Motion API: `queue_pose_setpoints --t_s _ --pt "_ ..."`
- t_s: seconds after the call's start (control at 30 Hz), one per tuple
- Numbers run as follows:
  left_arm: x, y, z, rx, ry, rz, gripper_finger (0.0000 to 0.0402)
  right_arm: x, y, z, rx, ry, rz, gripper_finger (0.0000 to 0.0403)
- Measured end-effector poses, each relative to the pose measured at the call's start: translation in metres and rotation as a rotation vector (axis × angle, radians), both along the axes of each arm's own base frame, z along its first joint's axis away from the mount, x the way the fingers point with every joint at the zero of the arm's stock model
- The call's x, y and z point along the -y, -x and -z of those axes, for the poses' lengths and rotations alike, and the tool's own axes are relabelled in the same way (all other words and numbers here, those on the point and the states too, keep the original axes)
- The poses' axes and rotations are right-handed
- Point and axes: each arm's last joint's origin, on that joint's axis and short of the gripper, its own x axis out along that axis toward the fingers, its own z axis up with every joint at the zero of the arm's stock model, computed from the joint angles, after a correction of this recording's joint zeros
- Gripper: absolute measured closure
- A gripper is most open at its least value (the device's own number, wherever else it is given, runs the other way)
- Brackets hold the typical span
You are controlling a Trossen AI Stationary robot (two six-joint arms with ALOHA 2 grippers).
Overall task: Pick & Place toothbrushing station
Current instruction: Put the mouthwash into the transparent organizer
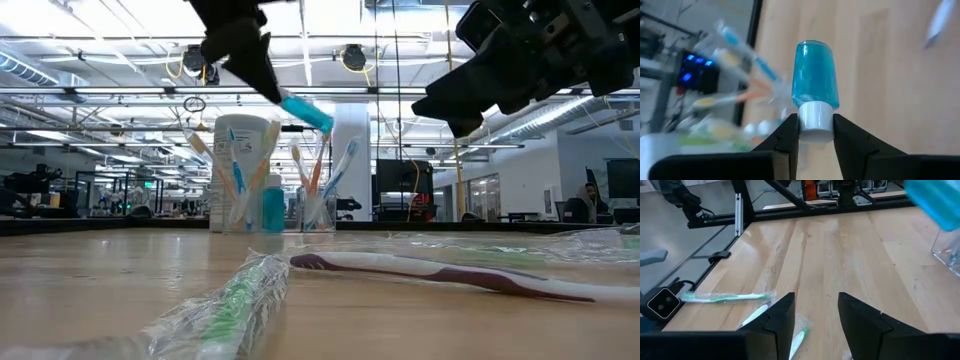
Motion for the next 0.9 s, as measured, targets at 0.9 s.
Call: queue_pose_setpoints --t_s 0.9 --pt "-0.088 -0.013 0.012 -0.727 -0.585 0.404 0.0309 0.000 0.001 0.002 -0.020 0.005 0.000 0.0261"
